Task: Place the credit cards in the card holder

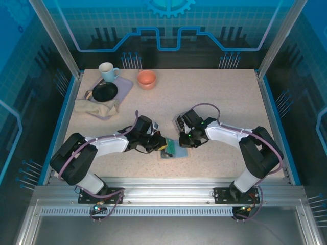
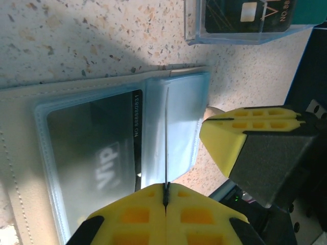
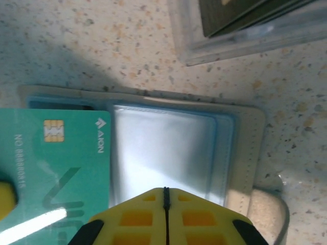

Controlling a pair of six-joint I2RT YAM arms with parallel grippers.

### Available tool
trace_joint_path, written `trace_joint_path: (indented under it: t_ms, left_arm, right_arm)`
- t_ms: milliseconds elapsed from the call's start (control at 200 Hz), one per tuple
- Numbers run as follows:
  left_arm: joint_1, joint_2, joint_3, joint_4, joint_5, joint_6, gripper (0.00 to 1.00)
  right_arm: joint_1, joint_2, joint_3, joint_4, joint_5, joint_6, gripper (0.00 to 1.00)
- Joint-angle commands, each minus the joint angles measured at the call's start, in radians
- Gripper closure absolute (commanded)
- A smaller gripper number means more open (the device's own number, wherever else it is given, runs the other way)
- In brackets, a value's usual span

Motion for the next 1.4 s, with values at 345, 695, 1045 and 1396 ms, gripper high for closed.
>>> trace_joint_path:
  t_ms: [345,695,1045,1396]
  left_arm:
    - [-0.016,0.060,-0.064,0.081,-0.038,0.088,1.00]
    - [-0.047,0.114,-0.077,0.182,-0.028,0.059,1.00]
    - [-0.054,0.084,-0.062,0.102,-0.046,0.184,1.00]
    - [-0.060,0.091,-0.056,0.160,-0.015,0.211,1.00]
  right_arm:
    - [-0.030,0.085,-0.039,0.005,0.046,-0.014,0.95]
    - [-0.035,0.108,-0.082,-0.005,0.082,-0.006,0.95]
    - [-0.084,0.018,-0.082,-0.010,0.019,-0.008,0.91]
    - [-0.115,0.029,-0.089,-0.009,-0.014,-0.010,0.89]
